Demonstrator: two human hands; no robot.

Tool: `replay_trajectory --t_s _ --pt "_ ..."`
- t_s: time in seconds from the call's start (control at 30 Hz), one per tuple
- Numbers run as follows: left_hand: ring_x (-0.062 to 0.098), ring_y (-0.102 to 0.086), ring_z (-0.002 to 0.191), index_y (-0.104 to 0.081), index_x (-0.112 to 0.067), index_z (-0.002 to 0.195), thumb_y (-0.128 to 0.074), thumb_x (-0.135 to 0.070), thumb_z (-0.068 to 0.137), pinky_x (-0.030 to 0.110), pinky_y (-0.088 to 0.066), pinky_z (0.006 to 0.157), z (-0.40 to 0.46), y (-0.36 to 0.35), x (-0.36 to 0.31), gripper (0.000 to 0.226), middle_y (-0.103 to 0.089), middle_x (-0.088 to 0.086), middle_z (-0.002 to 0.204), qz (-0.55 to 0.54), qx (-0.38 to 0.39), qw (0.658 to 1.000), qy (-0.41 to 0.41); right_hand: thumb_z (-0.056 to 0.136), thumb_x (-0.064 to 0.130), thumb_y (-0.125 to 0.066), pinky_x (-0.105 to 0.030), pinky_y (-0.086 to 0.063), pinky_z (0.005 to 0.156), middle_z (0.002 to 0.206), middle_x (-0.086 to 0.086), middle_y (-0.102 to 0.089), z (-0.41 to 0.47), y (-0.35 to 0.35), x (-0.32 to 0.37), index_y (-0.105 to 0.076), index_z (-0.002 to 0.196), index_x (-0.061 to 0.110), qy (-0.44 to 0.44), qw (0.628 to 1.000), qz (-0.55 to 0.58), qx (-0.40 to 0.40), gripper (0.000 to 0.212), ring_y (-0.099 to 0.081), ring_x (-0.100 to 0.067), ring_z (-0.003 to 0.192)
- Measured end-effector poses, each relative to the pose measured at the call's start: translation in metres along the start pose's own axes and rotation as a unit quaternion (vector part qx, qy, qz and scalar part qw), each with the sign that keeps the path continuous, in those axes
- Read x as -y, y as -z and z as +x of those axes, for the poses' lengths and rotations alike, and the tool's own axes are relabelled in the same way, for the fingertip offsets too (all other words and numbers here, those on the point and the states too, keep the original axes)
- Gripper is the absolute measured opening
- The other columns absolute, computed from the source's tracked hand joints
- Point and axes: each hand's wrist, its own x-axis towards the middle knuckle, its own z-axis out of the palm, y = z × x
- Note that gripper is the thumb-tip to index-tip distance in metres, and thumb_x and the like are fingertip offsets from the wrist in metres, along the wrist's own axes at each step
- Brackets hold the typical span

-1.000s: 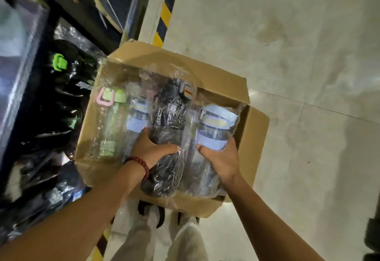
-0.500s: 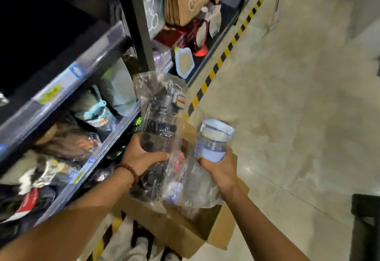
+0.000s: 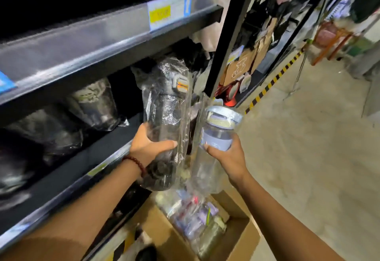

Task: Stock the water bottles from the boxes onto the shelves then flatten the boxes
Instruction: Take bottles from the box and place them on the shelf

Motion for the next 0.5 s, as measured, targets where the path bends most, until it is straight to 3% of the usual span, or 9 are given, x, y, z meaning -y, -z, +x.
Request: replay_trajectory --t_s 0.13,0.33,0.43,0.5 --pt "0.021 -0.052 0.119 -0.041 -0.014 0.134 -0.085 -0.053 0.035 0.045 -0.042 0.103 -0.008 0.022 -0.016 0.115 -0.053 0.002 0.130 -0.004 -0.011 1.000 0.009 0.060 0.032 -0.086 -0.036 -0.055 0.084 0.117 0.003 -0.062 0.005 -0.016 0.025 -0.047 0.125 0.024 0.031 0.999 -0.027 0.021 0.077 -0.062 -0.016 0.104" --pt "0.020 -0.051 0.121 -0.038 -0.017 0.137 -0.082 -0.063 0.026 0.046 -0.043 0.102 -0.004 0.028 -0.024 0.128 -0.051 0.001 0.134 -0.033 -0.027 0.999 0.007 0.068 0.018 -0.085 -0.026 -0.055 0.078 0.113 0.002 -0.064 0.020 -0.015 0.062 -0.048 0.125 0.019 0.054 0.996 -0.033 0.058 0.068 -0.064 -0.013 0.100" --pt "0.021 -0.052 0.120 -0.039 -0.015 0.136 -0.082 -0.061 0.026 0.045 -0.043 0.102 0.003 0.025 -0.029 0.127 -0.052 0.002 0.133 -0.046 -0.045 0.998 0.004 0.070 0.016 -0.082 -0.026 -0.055 0.076 0.110 0.000 -0.064 0.040 -0.019 0.073 -0.049 0.123 0.017 0.060 0.994 -0.041 0.083 0.063 -0.064 -0.015 0.098" --pt "0.020 -0.055 0.116 -0.043 -0.015 0.132 -0.084 -0.057 0.030 0.041 -0.045 0.100 0.012 0.019 -0.028 0.118 -0.056 0.001 0.127 -0.055 -0.066 0.996 -0.002 0.070 0.019 -0.083 -0.019 -0.053 0.069 0.108 -0.002 -0.063 0.057 -0.024 0.077 -0.050 0.121 0.016 0.063 0.991 -0.048 0.107 0.061 -0.064 -0.015 0.095"
